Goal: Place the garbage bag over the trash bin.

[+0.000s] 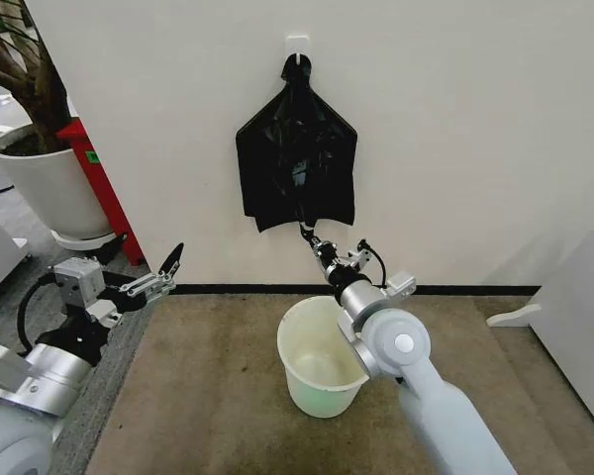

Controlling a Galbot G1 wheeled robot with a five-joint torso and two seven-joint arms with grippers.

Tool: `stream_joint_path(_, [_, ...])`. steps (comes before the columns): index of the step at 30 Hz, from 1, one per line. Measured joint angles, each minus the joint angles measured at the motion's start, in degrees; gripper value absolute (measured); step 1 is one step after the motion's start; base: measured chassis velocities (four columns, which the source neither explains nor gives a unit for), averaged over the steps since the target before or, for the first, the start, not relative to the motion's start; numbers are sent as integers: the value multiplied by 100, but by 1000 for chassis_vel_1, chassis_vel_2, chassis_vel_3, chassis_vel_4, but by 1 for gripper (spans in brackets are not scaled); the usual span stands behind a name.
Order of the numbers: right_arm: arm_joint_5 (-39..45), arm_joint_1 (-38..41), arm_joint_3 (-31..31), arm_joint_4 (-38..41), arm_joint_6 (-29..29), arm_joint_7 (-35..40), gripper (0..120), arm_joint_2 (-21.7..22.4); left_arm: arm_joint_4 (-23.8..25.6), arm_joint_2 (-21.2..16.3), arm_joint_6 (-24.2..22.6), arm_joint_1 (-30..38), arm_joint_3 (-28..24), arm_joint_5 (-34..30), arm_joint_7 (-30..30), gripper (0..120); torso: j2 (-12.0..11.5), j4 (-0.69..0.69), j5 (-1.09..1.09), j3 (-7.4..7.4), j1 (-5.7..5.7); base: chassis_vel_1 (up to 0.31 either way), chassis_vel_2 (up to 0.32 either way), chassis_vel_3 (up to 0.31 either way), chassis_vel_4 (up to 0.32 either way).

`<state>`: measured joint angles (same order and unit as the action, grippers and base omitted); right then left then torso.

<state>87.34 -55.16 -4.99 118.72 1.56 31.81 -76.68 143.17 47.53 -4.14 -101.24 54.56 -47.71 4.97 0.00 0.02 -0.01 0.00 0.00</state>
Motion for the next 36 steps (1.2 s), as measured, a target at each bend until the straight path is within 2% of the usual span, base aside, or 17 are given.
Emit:
stream_joint_path(1, [0,0,0,0,0,0,0,0,0,0,0,0,0,0,0,100,0,0,0,0,0,0,0,0,0])
stream_joint_path(2, [-1,-12,-6,16,1,0,0,11,-32,-224,-19,108,-141,-65,53,100,0,2,1,0,0,0,0,0,0])
stream_joint_path(3, [-1,-24,-8,32,3,-1,0,16,-63,-487,-35,217,-278,-128,96,100,0,-4,0,0,0,0,0,0,0])
stream_joint_path(4, [-2,-33,-12,35,4,-1,0,18,-75,-587,-41,257,-327,-150,114,100,0,-9,1,0,0,0,0,0,0])
stream_joint_path(5, [-6,-40,-14,39,5,-1,0,19,-76,-664,-49,277,-364,-164,129,100,0,-5,3,0,0,0,0,0,0])
stream_joint_path(14, [-15,-29,2,37,10,-3,0,-6,-69,-742,-57,281,-383,-171,137,100,0,-2,1,0,0,0,0,0,0])
stream_joint_path(20, [-15,2,19,11,12,-3,0,-38,-166,-943,-72,455,-427,-280,160,100,0,0,1,0,0,0,0,0,0])
stream_joint_path(21, [-18,7,16,-13,26,-10,0,-45,-387,-1237,-73,810,-623,-370,196,100,0,-2,0,0,0,0,0,0,0])
stream_joint_path(25, [-26,13,-21,-46,39,-18,0,-32,-731,-1677,-112,1434,-863,-563,229,100,0,-3,0,0,0,0,0,0,0])
stream_joint_path(33, [-59,22,-15,-78,61,-27,0,-78,-1131,-2124,-238,2199,-1150,-891,207,100,0,-3,1,0,0,0,0,0,0])
stream_joint_path(36, [-86,26,2,-97,67,-36,0,-116,-1194,-2170,-272,2317,-1198,-932,194,100,0,-2,0,0,0,0,0,0,0])
